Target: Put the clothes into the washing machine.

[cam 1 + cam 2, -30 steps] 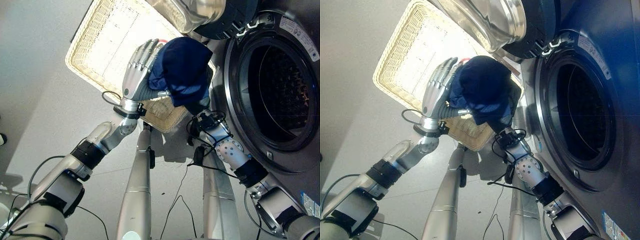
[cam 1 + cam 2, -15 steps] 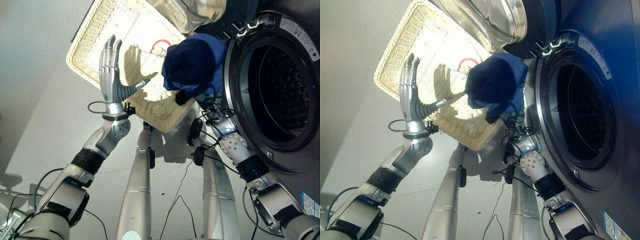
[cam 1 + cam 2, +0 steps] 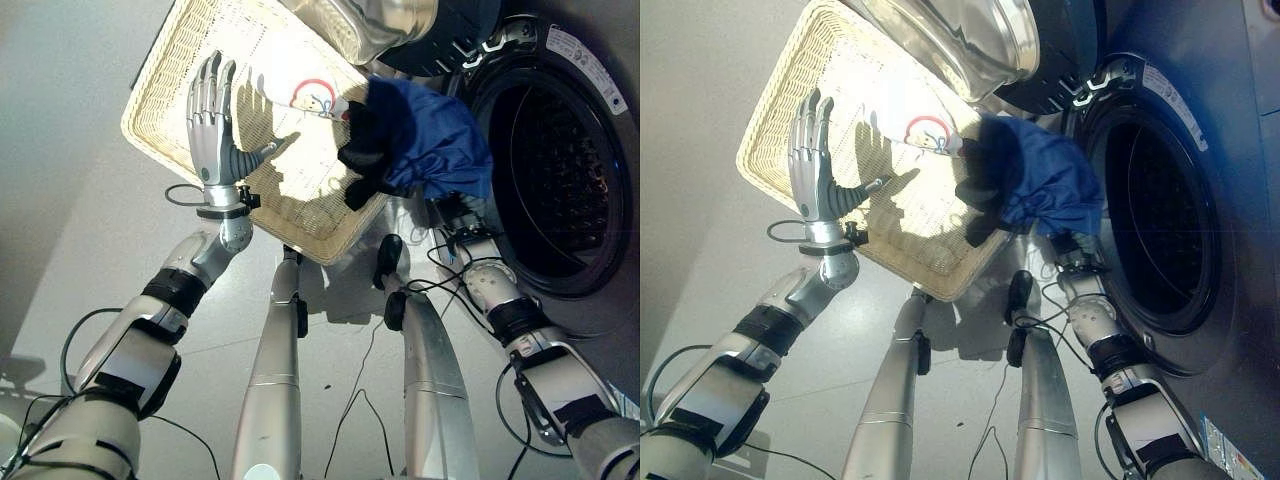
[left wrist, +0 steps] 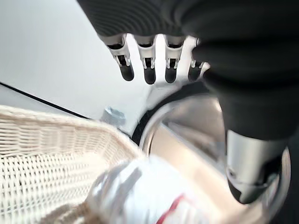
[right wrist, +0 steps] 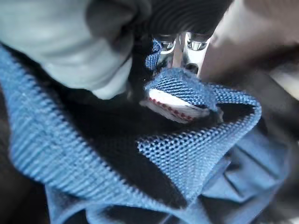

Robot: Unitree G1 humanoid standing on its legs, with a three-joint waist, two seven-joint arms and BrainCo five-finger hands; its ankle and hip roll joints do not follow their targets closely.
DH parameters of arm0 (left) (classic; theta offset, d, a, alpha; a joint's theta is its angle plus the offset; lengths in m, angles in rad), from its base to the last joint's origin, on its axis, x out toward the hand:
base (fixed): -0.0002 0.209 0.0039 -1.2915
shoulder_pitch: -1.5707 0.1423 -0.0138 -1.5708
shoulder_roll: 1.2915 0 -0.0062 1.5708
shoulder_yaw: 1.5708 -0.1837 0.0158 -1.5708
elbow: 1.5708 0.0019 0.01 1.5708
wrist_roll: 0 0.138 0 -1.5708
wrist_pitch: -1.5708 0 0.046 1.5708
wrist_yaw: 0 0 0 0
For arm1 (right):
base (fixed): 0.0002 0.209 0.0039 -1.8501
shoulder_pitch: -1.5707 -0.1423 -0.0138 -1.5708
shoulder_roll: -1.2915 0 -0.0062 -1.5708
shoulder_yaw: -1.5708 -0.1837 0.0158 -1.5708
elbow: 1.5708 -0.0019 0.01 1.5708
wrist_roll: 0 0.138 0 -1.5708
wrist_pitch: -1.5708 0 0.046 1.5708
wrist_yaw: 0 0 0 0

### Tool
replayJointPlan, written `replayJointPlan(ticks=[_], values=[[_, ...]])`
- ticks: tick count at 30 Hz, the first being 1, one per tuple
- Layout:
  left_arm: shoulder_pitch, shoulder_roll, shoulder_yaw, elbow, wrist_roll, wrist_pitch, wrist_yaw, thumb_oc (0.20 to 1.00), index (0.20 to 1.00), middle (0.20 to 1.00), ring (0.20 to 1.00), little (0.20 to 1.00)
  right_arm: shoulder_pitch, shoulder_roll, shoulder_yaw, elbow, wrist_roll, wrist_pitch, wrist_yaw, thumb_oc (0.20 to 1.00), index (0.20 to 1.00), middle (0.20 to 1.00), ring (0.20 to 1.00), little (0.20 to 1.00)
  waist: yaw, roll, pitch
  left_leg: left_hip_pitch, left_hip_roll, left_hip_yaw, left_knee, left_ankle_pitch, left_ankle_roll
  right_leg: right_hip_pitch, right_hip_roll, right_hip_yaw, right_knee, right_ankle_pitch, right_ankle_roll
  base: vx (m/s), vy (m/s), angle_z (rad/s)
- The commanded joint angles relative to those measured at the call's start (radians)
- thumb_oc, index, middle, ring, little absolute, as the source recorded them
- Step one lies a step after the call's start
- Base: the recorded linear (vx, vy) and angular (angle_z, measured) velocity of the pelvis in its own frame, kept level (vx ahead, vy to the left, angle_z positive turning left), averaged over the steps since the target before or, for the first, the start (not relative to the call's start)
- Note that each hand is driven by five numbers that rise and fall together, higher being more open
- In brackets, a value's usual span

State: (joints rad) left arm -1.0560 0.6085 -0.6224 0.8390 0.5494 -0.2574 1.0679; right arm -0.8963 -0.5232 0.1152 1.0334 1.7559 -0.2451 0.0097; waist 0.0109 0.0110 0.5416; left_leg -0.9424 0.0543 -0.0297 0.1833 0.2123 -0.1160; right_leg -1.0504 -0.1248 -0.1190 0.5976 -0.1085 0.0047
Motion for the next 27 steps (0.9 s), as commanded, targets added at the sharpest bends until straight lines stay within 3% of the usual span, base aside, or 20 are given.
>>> replayJointPlan(ticks=[1,3,4,7,8,9,15,18,23,27], values=[[-0.056,0.034,-0.024,0.040,0.022,0.023,0.000,1.000,1.000,1.000,1.000,1.000,-0.048,-0.197,-0.071,0.067,0.117,-0.243,-0.152,0.200,0.200,0.200,0.200,0.200,-0.025,-0.012,-0.022,-0.030,-0.023,0.051,0.140,-0.133,-0.010,0.034,0.046,-0.012,-0.211,0.202,0.137,0.01,0.046,-0.22],[-0.086,0.051,-0.079,0.082,-0.006,0.049,-0.015,1.000,1.000,1.000,1.000,1.000,-0.096,-0.236,-0.063,0.101,0.096,-0.334,-0.220,0.200,0.200,0.200,0.200,0.200,-0.028,-0.017,-0.022,-0.041,-0.016,0.053,0.141,-0.134,-0.010,0.027,0.050,-0.011,-0.212,0.204,0.136,-0.01,0.026,-0.06],[-0.118,0.080,-0.133,0.114,-0.032,0.067,-0.041,1.000,1.000,1.000,1.000,1.000,-0.144,-0.275,-0.048,0.089,0.028,-0.409,-0.337,0.200,0.200,0.200,0.200,0.200,-0.034,-0.023,-0.022,-0.048,-0.013,0.052,0.139,-0.138,-0.010,0.024,0.051,-0.008,-0.224,0.209,0.139,-0.02,0.033,-0.01],[-0.159,0.110,-0.219,0.154,-0.064,0.092,-0.068,1.000,1.000,1.000,1.000,1.000,-0.195,-0.333,-0.036,0.061,-0.102,-0.472,-0.470,0.200,0.200,0.200,0.200,0.200,-0.047,-0.028,-0.022,-0.051,-0.009,0.051,0.129,-0.141,-0.010,0.021,0.054,-0.001,-0.239,0.215,0.140,-0.02,0.051,-0.11],[-0.178,0.117,-0.256,0.164,-0.076,0.111,-0.090,1.000,1.000,1.000,1.000,1.000,-0.213,-0.353,-0.021,0.055,-0.150,-0.476,-0.508,0.501,0.501,0.501,0.501,0.501,-0.053,-0.029,-0.022,-0.051,-0.010,0.049,0.126,-0.143,-0.010,0.021,0.056,0.004,-0.245,0.216,0.140,-0.02,0.085,-0.08],[-0.194,0.120,-0.282,0.177,-0.093,0.111,-0.094,1.000,1.000,1.000,1.000,1.000,-0.225,-0.367,-0.010,0.062,-0.186,-0.464,-0.511,1.000,1.000,1.000,1.000,1.000,-0.056,-0.028,-0.022,-0.051,-0.009,0.049,0.123,-0.142,-0.009,0.020,0.056,0.007,-0.246,0.216,0.140,-0.01,0.069,-0.04],[-0.313,0.125,-0.386,0.254,-0.116,0.102,-0.163,1.000,1.000,1.000,1.000,1.000,-0.287,-0.429,0.024,0.183,-0.215,-0.385,-0.433,1.000,1.000,1.000,1.000,1.000,-0.064,-0.025,-0.022,-0.050,-0.011,0.043,0.108,-0.143,-0.009,0.020,0.051,0.011,-0.259,0.210,0.138,-0.01,0.038,-0.03],[-0.345,0.115,-0.409,0.275,-0.112,0.106,-0.183,1.000,1.000,1.000,1.000,1.000,-0.301,-0.428,0.040,0.229,-0.236,-0.360,-0.445,1.000,1.000,1.000,1.000,1.000,-0.064,-0.022,-0.022,-0.053,-0.013,0.041,0.103,-0.143,-0.007,0.016,0.050,0.011,-0.262,0.207,0.138,0.00,-0.004,0.02],[-0.396,0.101,-0.449,0.290,-0.089,0.142,-0.206,1.000,1.000,1.000,1.000,1.000,-0.351,-0.424,0.110,0.262,-0.412,-0.282,-0.597,1.000,1.000,1.000,1.000,1.000,-0.060,-0.015,-0.022,-0.062,-0.019,0.037,0.105,-0.144,-0.005,0.010,0.044,0.007,-0.268,0.209,0.138,0.00,-0.002,0.01],[-0.435,0.095,-0.460,0.305,-0.091,0.174,-0.156,1.000,1.000,1.000,1.000,1.000,-0.392,-0.417,0.180,0.275,-0.524,-0.185,-0.660,1.000,1.000,1.000,1.000,1.000,-0.061,-0.012,-0.022,-0.073,-0.018,0.037,0.110,-0.143,-0.006,0.001,0.041,0.009,-0.266,0.208,0.138,0.00,0.000,0.00]])
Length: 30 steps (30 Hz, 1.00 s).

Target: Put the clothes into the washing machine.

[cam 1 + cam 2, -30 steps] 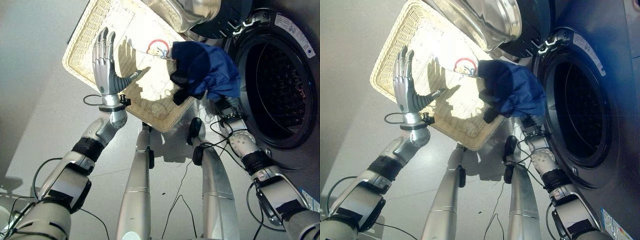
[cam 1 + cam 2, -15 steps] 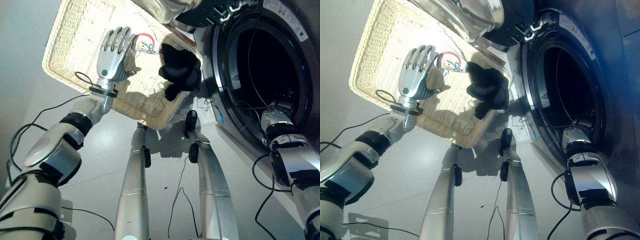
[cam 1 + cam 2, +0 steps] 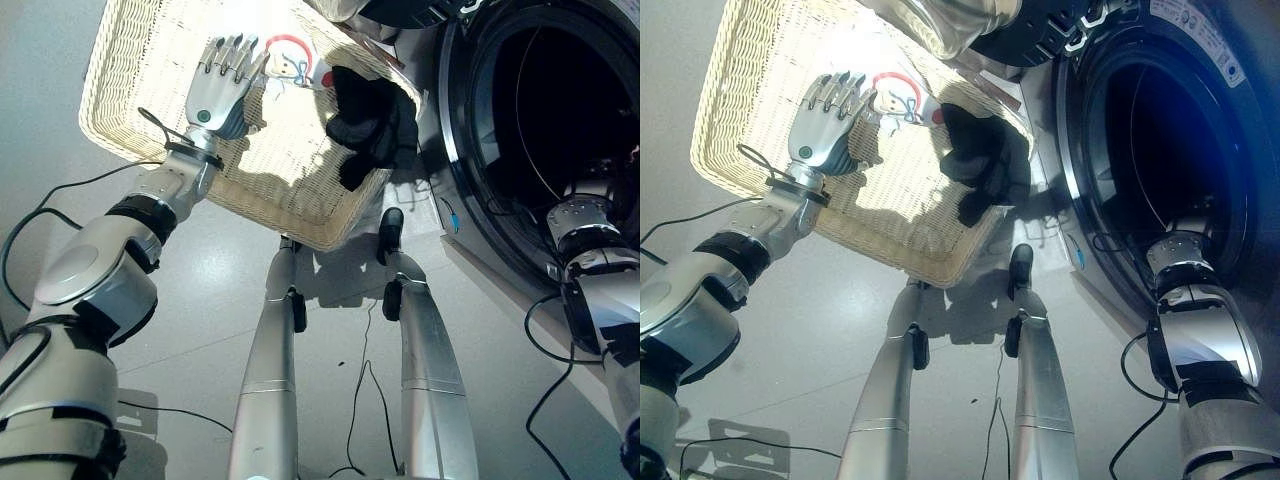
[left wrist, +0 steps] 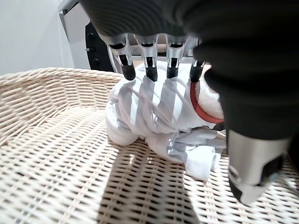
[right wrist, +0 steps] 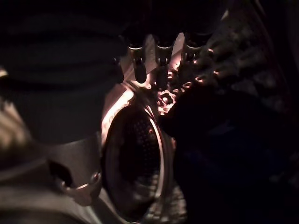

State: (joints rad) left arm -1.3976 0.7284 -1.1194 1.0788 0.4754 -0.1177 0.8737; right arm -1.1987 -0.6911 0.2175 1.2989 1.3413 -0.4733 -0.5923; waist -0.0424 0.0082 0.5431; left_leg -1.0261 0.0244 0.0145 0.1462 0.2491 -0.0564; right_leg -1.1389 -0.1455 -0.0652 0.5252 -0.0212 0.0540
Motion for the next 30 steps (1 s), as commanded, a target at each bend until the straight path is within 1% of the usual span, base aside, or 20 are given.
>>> replayJointPlan(ticks=[1,2,3,4,5,6,9,11,12,14,16,20,27,30], values=[[-0.094,-0.025,0.037,0.065,-0.017,0.034,0.038,1.000,1.000,1.000,1.000,1.000,-0.089,-0.249,0.078,0.010,-0.109,0.044,-0.058,1.000,1.000,1.000,1.000,1.000,-0.008,-0.009,-0.023,0.011,0.012,-0.007,0.147,-0.180,-0.065,0.090,0.062,-0.045,-0.194,0.121,0.088,0.00,0.000,0.00],[-0.099,-0.025,0.042,0.067,-0.015,0.037,0.042,1.000,1.000,1.000,1.000,1.000,-0.090,-0.248,0.085,0.015,-0.118,0.056,-0.056,1.000,1.000,1.000,1.000,1.000,-0.007,-0.009,-0.023,0.010,0.013,-0.008,0.147,-0.179,-0.066,0.088,0.061,-0.045,-0.192,0.120,0.089,0.00,0.000,0.00],[-0.117,-0.026,0.048,0.077,-0.022,0.032,0.052,1.000,1.000,1.000,1.000,1.000,-0.095,-0.237,0.101,0.025,-0.148,0.084,-0.059,1.000,1.000,1.000,1.000,1.000,-0.006,-0.009,-0.023,0.008,0.014,-0.008,0.146,-0.179,-0.067,0.087,0.061,-0.045,-0.191,0.118,0.088,0.00,0.000,0.00],[-0.117,-0.026,0.048,0.077,-0.022,0.032,0.052,1.000,1.000,1.000,1.000,1.000,-0.095,-0.237,0.101,0.025,-0.148,0.084,-0.059,1.000,1.000,1.000,1.000,1.000,-0.006,-0.009,-0.023,0.008,0.014,-0.008,0.146,-0.179,-0.067,0.087,0.061,-0.045,-0.191,0.118,0.088,0.00,0.000,0.00],[-0.122,-0.039,0.066,0.084,-0.010,0.041,0.079,1.000,1.000,1.000,1.000,1.000,-0.094,-0.218,0.114,0.033,-0.184,0.130,-0.053,1.000,1.000,1.000,1.000,1.000,-0.006,-0.012,-0.023,0.003,0.013,-0.010,0.144,-0.179,-0.067,0.081,0.062,-0.044,-0.191,0.119,0.088,0.00,0.000,0.00],[-0.123,-0.041,0.070,0.086,-0.007,0.042,0.086,1.000,1.000,1.000,1.000,1.000,-0.092,-0.213,0.116,0.033,-0.187,0.145,-0.046,1.000,1.000,1.000,1.000,1.000,-0.006,-0.012,-0.023,0.002,0.012,-0.010,0.143,-0.179,-0.067,0.080,0.063,-0.044,-0.192,0.119,0.088,0.00,0.000,0.00],[-0.125,-0.049,0.099,0.100,0.025,0.042,0.140,1.000,1.000,1.000,1.000,1.000,-0.077,-0.187,0.118,0.038,-0.179,0.180,-0.036,1.000,1.000,1.000,1.000,1.000,-0.006,-0.018,-0.023,-0.008,0.012,-0.012,0.145,-0.180,-0.066,0.072,0.067,-0.043,-0.193,0.119,0.087,0.00,0.000,0.00],[-0.131,-0.053,0.113,0.106,0.041,0.035,0.198,1.000,1.000,1.000,1.000,1.000,-0.061,-0.171,0.115,0.039,-0.166,0.193,-0.026,1.000,1.000,1.000,1.000,1.000,-0.007,-0.022,-0.023,-0.014,0.014,-0.013,0.147,-0.182,-0.067,0.069,0.069,-0.042,-0.192,0.119,0.087,0.00,-0.017,0.01],[-0.129,-0.058,0.130,0.113,0.047,0.023,0.261,1.000,1.000,1.000,1.000,1.000,-0.047,-0.158,0.109,0.043,-0.160,0.197,-0.019,1.000,1.000,1.000,1.000,1.000,-0.007,-0.025,-0.023,-0.018,0.016,-0.015,0.149,-0.183,-0.068,0.066,0.069,-0.041,-0.193,0.119,0.087,0.00,0.000,0.00],[-0.129,-0.066,0.150,0.113,0.068,0.025,0.308,1.000,1.000,1.000,1.000,1.000,-0.036,-0.147,0.104,0.043,-0.152,0.195,-0.013,1.000,1.000,1.000,1.000,1.000,-0.007,-0.025,-0.023,-0.021,0.014,-0.015,0.147,-0.185,-0.067,0.062,0.071,-0.041,-0.195,0.120,0.087,0.00,0.000,0.00],[-0.128,-0.070,0.169,0.118,0.099,0.026,0.342,1.000,1.000,1.000,1.000,1.000,-0.024,-0.132,0.096,0.044,-0.144,0.191,-0.010,1.000,1.000,1.000,1.000,1.000,-0.008,-0.028,-0.023,-0.024,0.012,-0.018,0.148,-0.187,-0.067,0.059,0.073,-0.041,-0.196,0.121,0.087,0.00,0.000,0.00],[-0.122,-0.074,0.198,0.122,0.112,0.024,0.386,1.000,1.000,1.000,1.000,1.000,-0.016,-0.110,0.092,0.036,-0.150,0.180,-0.015,1.000,1.000,1.000,1.000,1.000,-0.008,-0.029,-0.023,-0.024,0.013,-0.018,0.148,-0.188,-0.069,0.060,0.074,-0.040,-0.196,0.120,0.088,0.00,0.000,0.00],[-0.125,-0.076,0.207,0.130,0.135,0.003,0.386,1.000,1.000,1.000,1.000,1.000,-0.023,-0.098,0.097,0.027,-0.154,0.165,-0.012,1.000,1.000,1.000,1.000,1.000,-0.011,-0.033,-0.023,-0.032,0.015,-0.019,0.153,-0.190,-0.072,0.054,0.077,-0.037,-0.193,0.120,0.088,0.00,0.000,0.00],[-0.133,-0.081,0.201,0.140,0.145,-0.024,0.342,1.000,1.000,1.000,1.000,1.000,-0.025,-0.090,0.095,0.024,-0.164,0.160,-0.009,1.000,1.000,1.000,1.000,1.000,-0.014,-0.034,-0.023,-0.035,0.016,-0.018,0.155,-0.193,-0.072,0.050,0.078,-0.036,-0.191,0.120,0.088,0.00,0.000,0.00]])
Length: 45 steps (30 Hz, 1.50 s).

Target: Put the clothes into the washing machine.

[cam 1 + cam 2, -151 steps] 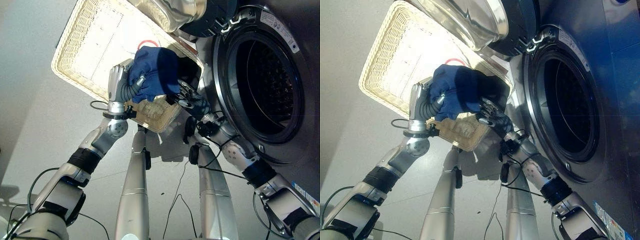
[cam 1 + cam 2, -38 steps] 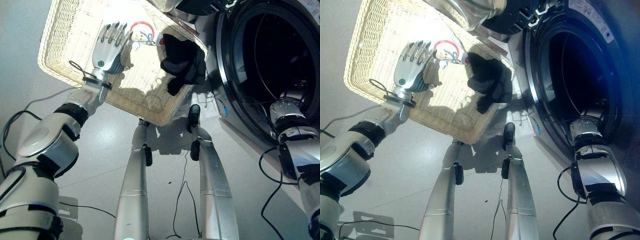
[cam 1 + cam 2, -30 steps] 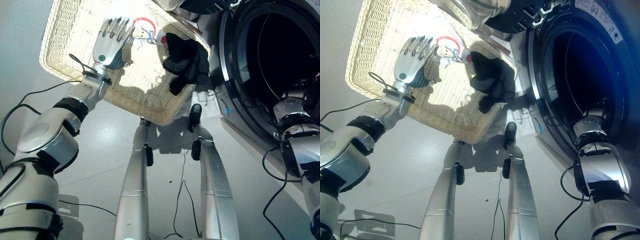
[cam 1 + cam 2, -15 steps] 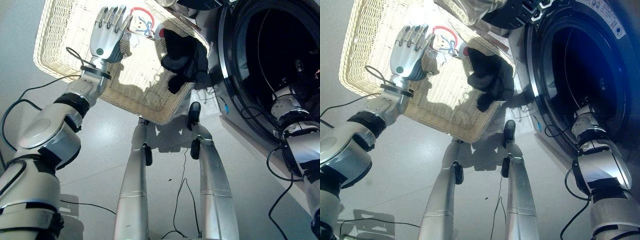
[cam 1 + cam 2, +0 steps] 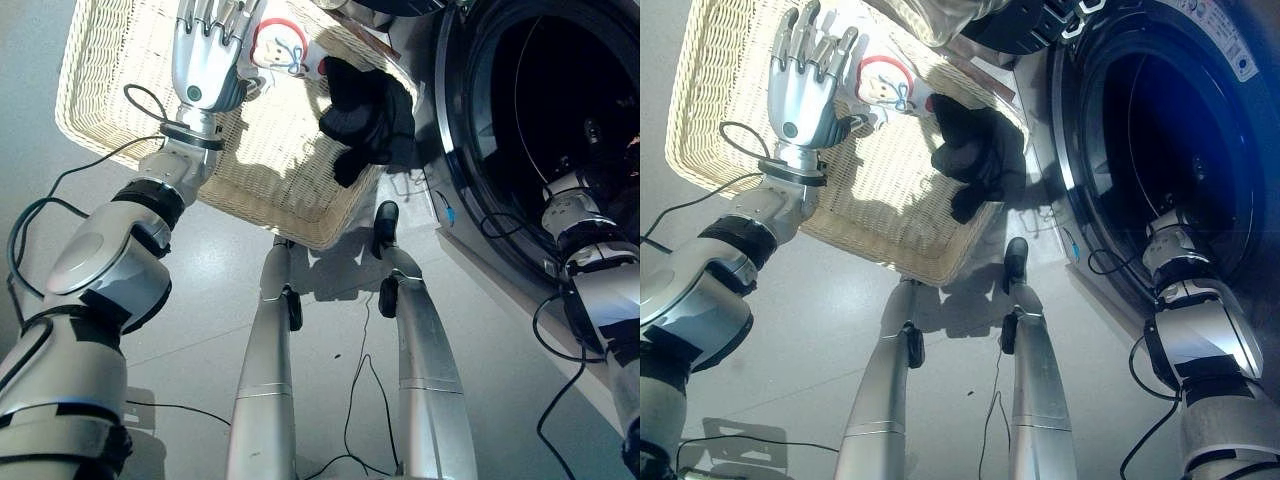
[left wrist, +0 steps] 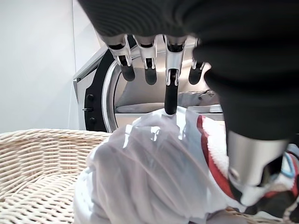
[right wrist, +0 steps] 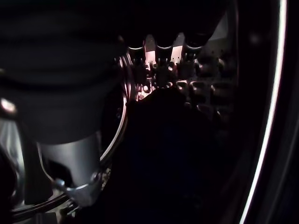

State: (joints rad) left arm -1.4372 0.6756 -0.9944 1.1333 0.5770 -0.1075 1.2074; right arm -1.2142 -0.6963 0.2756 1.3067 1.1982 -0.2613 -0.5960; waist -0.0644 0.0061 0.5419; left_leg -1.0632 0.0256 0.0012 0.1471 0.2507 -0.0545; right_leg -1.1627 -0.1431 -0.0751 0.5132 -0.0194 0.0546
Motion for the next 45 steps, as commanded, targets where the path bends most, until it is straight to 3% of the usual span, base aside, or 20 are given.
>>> replayJointPlan(ticks=[1,3,4,8,9,11,12,14,23,30,35,39,41,45], values=[[-0.095,-0.033,0.069,0.086,0.051,-0.029,-0.035,1.000,1.000,1.000,1.000,1.000,-0.011,-0.083,0.038,0.012,-0.022,-0.053,-0.005,1.000,1.000,1.000,1.000,1.000,0.007,-0.033,-0.022,0.001,0.015,-0.005,0.154,-0.195,-0.075,0.072,0.075,-0.026,-0.181,0.120,0.087,0.00,0.000,0.00],[-0.094,-0.034,0.052,0.087,0.032,-0.032,-0.108,1.000,1.000,1.000,1.000,1.000,-0.017,-0.078,0.042,0.007,-0.033,-0.051,-0.003,1.000,1.000,1.000,1.000,1.000,0.004,-0.033,-0.022,-0.003,0.016,-0.005,0.154,-0.195,-0.075,0.069,0.077,-0.023,-0.181,0.121,0.089,0.00,0.017,0.00],[-0.099,-0.037,0.030,0.099,-0.002,-0.009,-0.204,1.000,1.000,1.000,1.000,1.000,-0.019,-0.080,0.049,0.000,-0.037,-0.049,0.017,1.000,1.000,1.000,1.000,1.000,0.001,-0.033,-0.022,-0.006,0.018,-0.002,0.153,-0.193,-0.076,0.066,0.079,-0.020,-0.183,0.122,0.089,0.01,0.037,-0.01],[-0.099,-0.039,-0.002,0.101,-0.064,0.011,-0.313,1.000,1.000,1.000,1.000,1.000,-0.023,-0.073,0.056,-0.012,-0.054,-0.047,0.048,1.000,1.000,1.000,1.000,1.000,-0.004,-0.032,-0.022,-0.010,0.019,0.001,0.153,-0.193,-0.076,0.060,0.082,-0.013,-0.182,0.123,0.089,0.01,0.020,-0.01],[-0.097,-0.040,-0.018,0.099,-0.102,0.042,-0.380,0.479,0.479,0.479,0.479,0.479,-0.018,-0.065,0.063,-0.021,-0.051,-0.055,0.081,1.000,1.000,1.000,1.000,1.000,-0.008,-0.030,-0.022,-0.013,0.018,0.003,0.150,-0.191,-0.074,0.055,0.085,-0.009,-0.184,0.124,0.089,0.01,0.033,-0.02],[-0.099,-0.039,-0.022,0.102,-0.122,0.053,-0.420,0.253,0.253,0.253,0.253,0.253,-0.016,-0.055,0.064,-0.026,-0.058,-0.057,0.106,1.000,1.000,1.000,1.000,1.000,-0.011,-0.029,-0.022,-0.011,0.021,0.007,0.148,-0.192,-0.075,0.055,0.086,-0.007,-0.183,0.121,0.089,0.01,0.035,-0.04],[-0.101,-0.040,-0.024,0.105,-0.129,0.059,-0.446,0.200,0.200,0.200,0.200,0.200,-0.015,-0.053,0.066,-0.030,-0.061,-0.059,0.119,1.000,1.000,1.000,1.000,1.000,-0.012,-0.028,-0.022,-0.012,0.021,0.008,0.147,-0.191,-0.075,0.054,0.086,-0.006,-0.185,0.121,0.088,0.01,0.028,-0.04],[-0.107,-0.042,-0.030,0.109,-0.153,0.074,-0.495,0.200,0.200,0.200,0.200,0.200,-0.006,-0.042,0.068,-0.044,-0.063,-0.065,0.162,1.000,1.000,1.000,1.000,1.000,-0.017,-0.026,-0.022,-0.013,0.023,0.014,0.143,-0.188,-0.077,0.052,0.086,-0.003,-0.189,0.120,0.087,0.01,0.038,-0.04],[-0.104,-0.051,-0.011,0.108,-0.167,0.101,-0.534,0.200,0.200,0.200,0.200,0.200,0.028,-0.010,0.063,-0.089,-0.104,-0.088,0.233,1.000,1.000,1.000,1.000,1.000,-0.026,-0.016,-0.022,-0.016,0.022,0.027,0.144,-0.183,-0.079,0.042,0.082,0.004,-0.187,0.118,0.085,0.00,0.011,-0.02],[-0.103,-0.049,0.007,0.115,-0.171,0.107,-0.490,0.200,0.200,0.200,0.200,0.200,0.032,0.002,0.075,-0.119,-0.145,-0.101,0.258,1.000,1.000,1.000,1.000,1.000,-0.029,-0.012,-0.022,-0.025,0.024,0.030,0.150,-0.179,-0.084,0.033,0.079,0.006,-0.182,0.117,0.082,0.00,0.005,0.00],[-0.095,-0.051,0.030,0.106,-0.182,0.073,-0.489,0.200,0.200,0.200,0.200,0.200,0.044,0.013,0.078,-0.148,-0.182,-0.095,0.320,1.000,1.000,1.000,1.000,1.000,-0.029,-0.015,-0.022,-0.026,0.026,0.031,0.146,-0.175,-0.086,0.033,0.078,0.008,-0.183,0.119,0.085,0.00,-0.001,-0.01],[-0.067,-0.042,0.109,0.070,-0.343,-0.026,-0.424,0.200,0.200,0.200,0.200,0.200,0.079,0.030,0.079,-0.208,-0.151,-0.086,0.394,1.000,1.000,1.000,1.000,1.000,-0.028,-0.019,-0.022,-0.018,0.025,0.033,0.132,-0.170,-0.086,0.037,0.080,0.008,-0.194,0.122,0.085,0.00,0.000,0.00],[-0.026,-0.029,0.183,0.038,-0.409,-0.104,-0.391,0.200,0.200,0.200,0.200,0.200,0.132,0.044,0.060,-0.250,-0.138,-0.097,0.427,1.000,1.000,1.000,1.000,1.000,-0.025,-0.019,-0.022,-0.014,0.023,0.031,0.125,-0.169,-0.087,0.041,0.079,0.006,-0.199,0.120,0.085,-0.01,-0.016,-0.01],[0.137,-0.019,0.359,-0.103,-0.506,-0.224,-0.341,0.200,0.200,0.200,0.200,0.200,0.281,0.092,0.018,-0.433,-0.157,-0.124,0.402,1.000,1.000,1.000,1.000,1.000,-0.016,-0.018,-0.022,-0.010,0.014,0.026,0.115,-0.165,-0.085,0.048,0.080,-0.001,-0.207,0.117,0.081,-0.02,-0.048,-0.04]])
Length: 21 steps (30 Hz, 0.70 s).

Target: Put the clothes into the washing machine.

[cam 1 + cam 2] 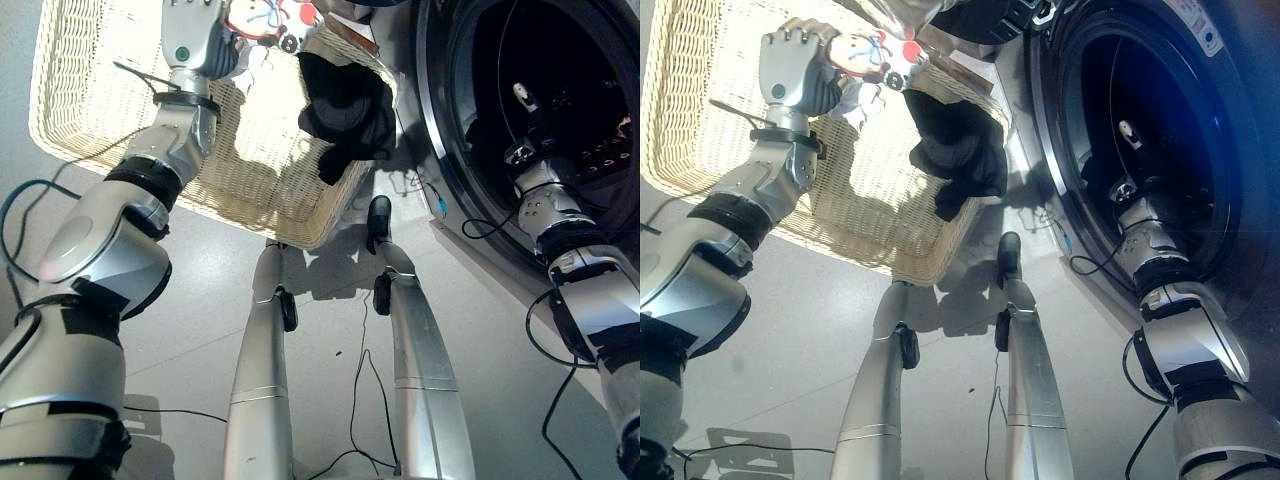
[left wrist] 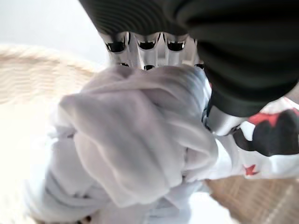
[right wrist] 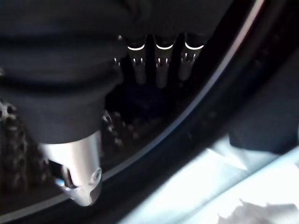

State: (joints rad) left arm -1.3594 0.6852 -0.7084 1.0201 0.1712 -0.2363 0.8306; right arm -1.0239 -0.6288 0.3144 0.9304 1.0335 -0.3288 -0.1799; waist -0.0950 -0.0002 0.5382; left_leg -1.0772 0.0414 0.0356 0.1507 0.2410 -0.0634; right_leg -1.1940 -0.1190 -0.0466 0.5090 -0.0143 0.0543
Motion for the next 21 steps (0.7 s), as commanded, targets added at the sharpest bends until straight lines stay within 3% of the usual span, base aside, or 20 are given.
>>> replayJointPlan(ticks=[1,4,6,11,16,21], values=[[0.123,-0.030,0.124,-0.040,-0.106,-0.129,0.051,0.200,0.200,0.200,0.200,0.200,0.139,0.038,-0.036,-0.120,0.004,-0.059,-0.032,1.000,1.000,1.000,1.000,1.000,0.018,-0.013,-0.018,0.006,-0.004,-0.010,0.109,-0.155,-0.075,0.081,0.057,-0.032,-0.203,0.111,0.080,-0.02,-0.057,-0.04],[0.271,-0.057,0.229,-0.173,-0.108,-0.175,0.101,0.200,0.200,0.200,0.200,0.200,0.245,0.066,-0.061,-0.274,-0.022,-0.061,-0.090,1.000,1.000,1.000,1.000,1.000,0.022,-0.014,-0.018,0.010,-0.009,-0.014,0.105,-0.155,-0.070,0.084,0.059,-0.036,-0.202,0.108,0.077,-0.02,-0.028,-0.02],[0.374,-0.090,0.290,-0.260,-0.101,-0.250,0.146,0.200,0.200,0.200,0.200,0.200,0.311,0.085,-0.090,-0.358,-0.046,-0.067,-0.100,1.000,1.000,1.000,1.000,1.000,0.028,-0.012,-0.018,0.010,-0.012,-0.020,0.105,-0.157,-0.065,0.087,0.058,-0.040,-0.199,0.102,0.075,0.00,0.000,0.00],[0.523,-0.166,0.364,-0.429,-0.020,-0.336,0.191,0.200,0.200,0.200,0.200,0.200,0.388,0.121,-0.135,-0.529,-0.127,-0.072,-0.138,1.000,1.000,1.000,1.000,1.000,0.044,-0.009,-0.018,0.013,-0.024,-0.033,0.106,-0.157,-0.053,0.095,0.056,-0.048,-0.194,0.101,0.077,-0.02,-0.049,0.03],[0.603,-0.207,0.397,-0.566,0.014,-0.394,0.148,0.200,0.200,0.200,0.200,0.200,0.425,0.140,-0.150,-0.666,-0.213,-0.065,-0.153,1.000,1.000,1.000,1.000,1.000,0.054,-0.005,-0.018,0.024,-0.034,-0.038,0.107,-0.155,-0.045,0.107,0.048,-0.058,-0.191,0.104,0.081,-0.01,-0.046,0.03],[0.642,-0.217,0.396,-0.693,0.051,-0.397,0.078,0.200,0.200,0.200,0.200,0.200,0.462,0.154,-0.145,-0.788,-0.311,-0.048,-0.159,1.000,1.000,1.000,1.000,1.000,0.057,-0.002,-0.018,0.035,-0.040,-0.037,0.106,-0.148,-0.039,0.117,0.042,-0.063,-0.190,0.112,0.086,0.00,-0.024,0.07]])
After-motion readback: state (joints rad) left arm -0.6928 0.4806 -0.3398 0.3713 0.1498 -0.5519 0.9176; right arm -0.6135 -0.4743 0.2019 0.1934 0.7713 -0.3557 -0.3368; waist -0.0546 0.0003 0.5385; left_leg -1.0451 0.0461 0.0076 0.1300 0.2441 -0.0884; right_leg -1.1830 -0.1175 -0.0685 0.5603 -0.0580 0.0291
